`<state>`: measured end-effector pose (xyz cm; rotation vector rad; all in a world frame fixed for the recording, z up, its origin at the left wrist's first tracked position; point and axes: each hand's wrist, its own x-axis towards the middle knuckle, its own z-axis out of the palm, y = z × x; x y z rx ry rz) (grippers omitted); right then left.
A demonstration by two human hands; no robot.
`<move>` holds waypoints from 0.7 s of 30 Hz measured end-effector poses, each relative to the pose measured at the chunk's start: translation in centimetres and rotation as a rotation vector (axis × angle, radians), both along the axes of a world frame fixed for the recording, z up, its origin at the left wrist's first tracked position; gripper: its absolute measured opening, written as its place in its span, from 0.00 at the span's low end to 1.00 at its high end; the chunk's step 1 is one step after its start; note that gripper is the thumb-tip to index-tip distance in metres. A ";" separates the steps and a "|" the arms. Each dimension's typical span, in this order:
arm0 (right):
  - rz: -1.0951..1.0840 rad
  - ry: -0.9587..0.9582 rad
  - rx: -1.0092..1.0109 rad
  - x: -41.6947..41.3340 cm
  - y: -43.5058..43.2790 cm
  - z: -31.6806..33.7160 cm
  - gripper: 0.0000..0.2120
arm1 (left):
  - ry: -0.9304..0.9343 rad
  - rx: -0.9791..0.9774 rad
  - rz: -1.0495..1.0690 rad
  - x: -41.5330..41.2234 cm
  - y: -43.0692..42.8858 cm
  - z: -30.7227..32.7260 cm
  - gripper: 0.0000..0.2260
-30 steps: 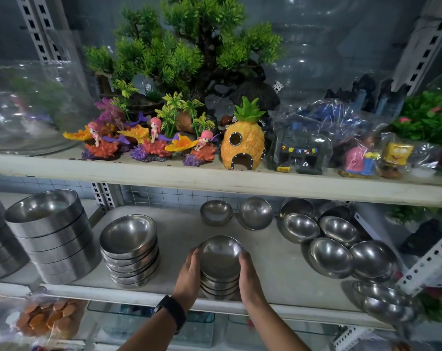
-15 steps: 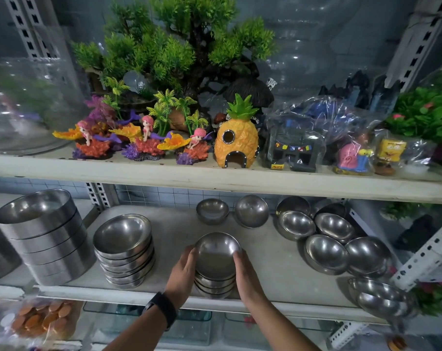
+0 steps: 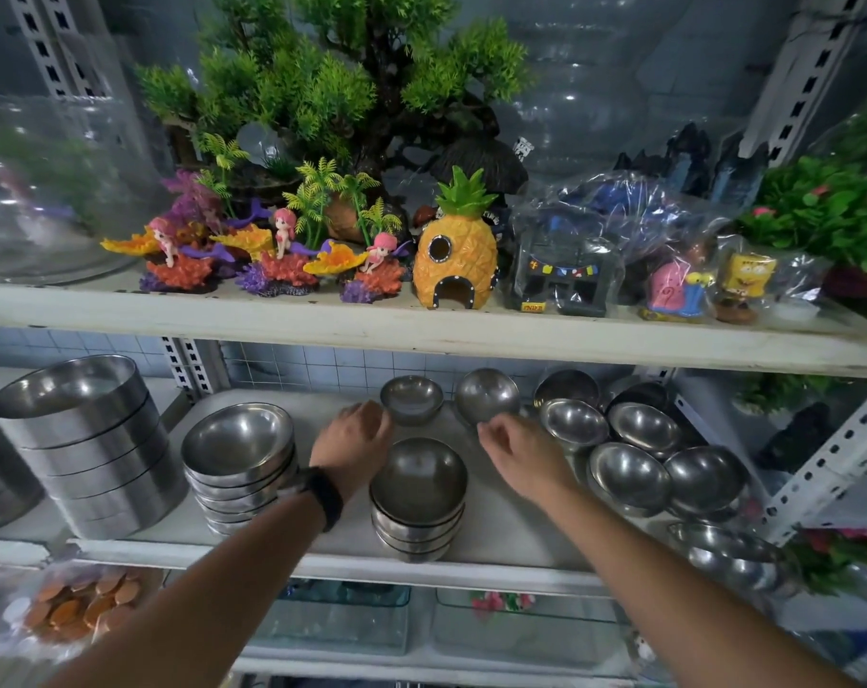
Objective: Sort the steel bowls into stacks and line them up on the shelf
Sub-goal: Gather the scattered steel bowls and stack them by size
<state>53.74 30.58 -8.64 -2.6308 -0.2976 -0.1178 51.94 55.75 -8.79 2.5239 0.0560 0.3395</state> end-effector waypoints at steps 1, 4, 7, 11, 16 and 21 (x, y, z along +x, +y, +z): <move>0.013 -0.045 -0.103 0.8 -0.5 0.6 0.20 | 0.019 0.091 -0.007 0.6 -0.2 0.7 0.17; 0.045 -0.099 -0.311 2.3 -1.4 2.0 0.21 | 0.084 0.288 -0.041 2.1 -0.5 2.0 0.17; 0.024 -0.088 -0.389 3.2 -2.3 2.3 0.22 | 0.151 0.379 -0.047 3.4 -0.5 2.4 0.19; 0.002 -0.068 -0.457 3.9 -2.8 2.0 0.25 | 0.200 0.378 -0.039 5.0 -0.4 1.9 0.21; -0.022 -0.056 -0.461 4.9 -2.4 1.7 0.25 | 0.255 0.352 0.010 6.6 -0.5 0.9 0.21; -0.030 -0.035 -0.488 6.5 -1.8 1.6 0.24 | 0.304 0.192 0.046 8.0 -0.5 -0.3 0.17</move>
